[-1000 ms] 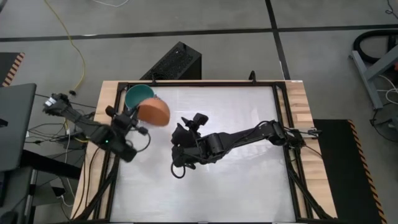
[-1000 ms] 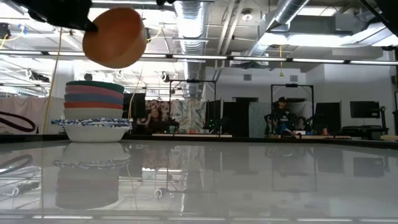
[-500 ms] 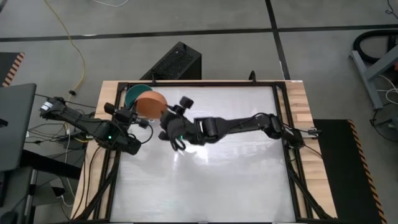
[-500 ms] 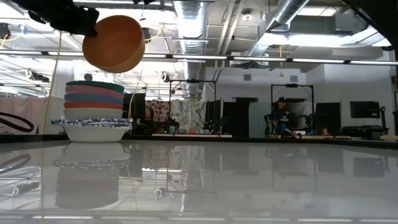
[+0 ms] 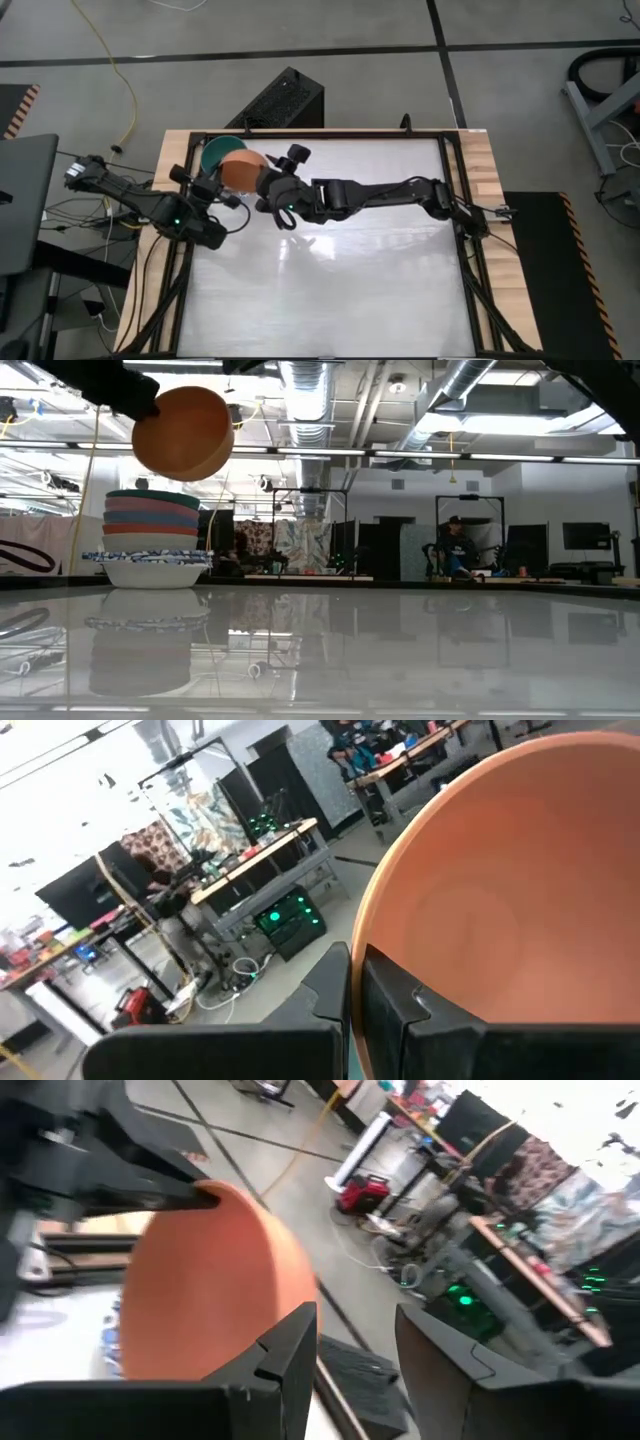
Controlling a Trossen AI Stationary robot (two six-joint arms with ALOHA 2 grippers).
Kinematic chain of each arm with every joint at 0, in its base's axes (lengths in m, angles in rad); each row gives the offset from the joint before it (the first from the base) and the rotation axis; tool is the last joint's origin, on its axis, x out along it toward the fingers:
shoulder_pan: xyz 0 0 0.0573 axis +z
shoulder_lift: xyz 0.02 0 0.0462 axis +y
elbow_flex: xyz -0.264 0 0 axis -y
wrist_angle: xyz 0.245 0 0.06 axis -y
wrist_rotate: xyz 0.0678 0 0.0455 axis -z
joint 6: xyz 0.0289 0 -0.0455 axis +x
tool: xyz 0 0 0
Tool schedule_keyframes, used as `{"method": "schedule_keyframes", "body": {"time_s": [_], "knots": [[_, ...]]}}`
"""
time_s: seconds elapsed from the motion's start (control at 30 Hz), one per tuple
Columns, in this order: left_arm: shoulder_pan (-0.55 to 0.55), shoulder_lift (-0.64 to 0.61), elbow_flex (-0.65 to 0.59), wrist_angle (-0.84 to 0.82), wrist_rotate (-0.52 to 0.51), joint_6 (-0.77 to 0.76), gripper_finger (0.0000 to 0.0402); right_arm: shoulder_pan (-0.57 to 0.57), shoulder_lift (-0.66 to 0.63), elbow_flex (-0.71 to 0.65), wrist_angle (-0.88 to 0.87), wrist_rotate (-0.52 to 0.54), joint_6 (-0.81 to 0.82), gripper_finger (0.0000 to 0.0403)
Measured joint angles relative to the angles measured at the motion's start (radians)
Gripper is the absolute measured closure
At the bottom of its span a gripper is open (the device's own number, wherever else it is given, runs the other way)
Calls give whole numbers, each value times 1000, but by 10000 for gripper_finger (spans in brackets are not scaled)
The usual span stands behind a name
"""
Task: Nest bowls inside each other
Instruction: Stack the orange bowl on top of the green bowl
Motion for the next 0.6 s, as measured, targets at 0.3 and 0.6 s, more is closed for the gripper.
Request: {"method": "schedule_keyframes", "body": {"time_s": [0.3,0.6], "knots": [[-64,-7,0,489,378,483,401,58,0,0,-51,69,-40,245],[138,-28,1,821,571,856,401,204,0,2,-211,511,-40,245]]}}
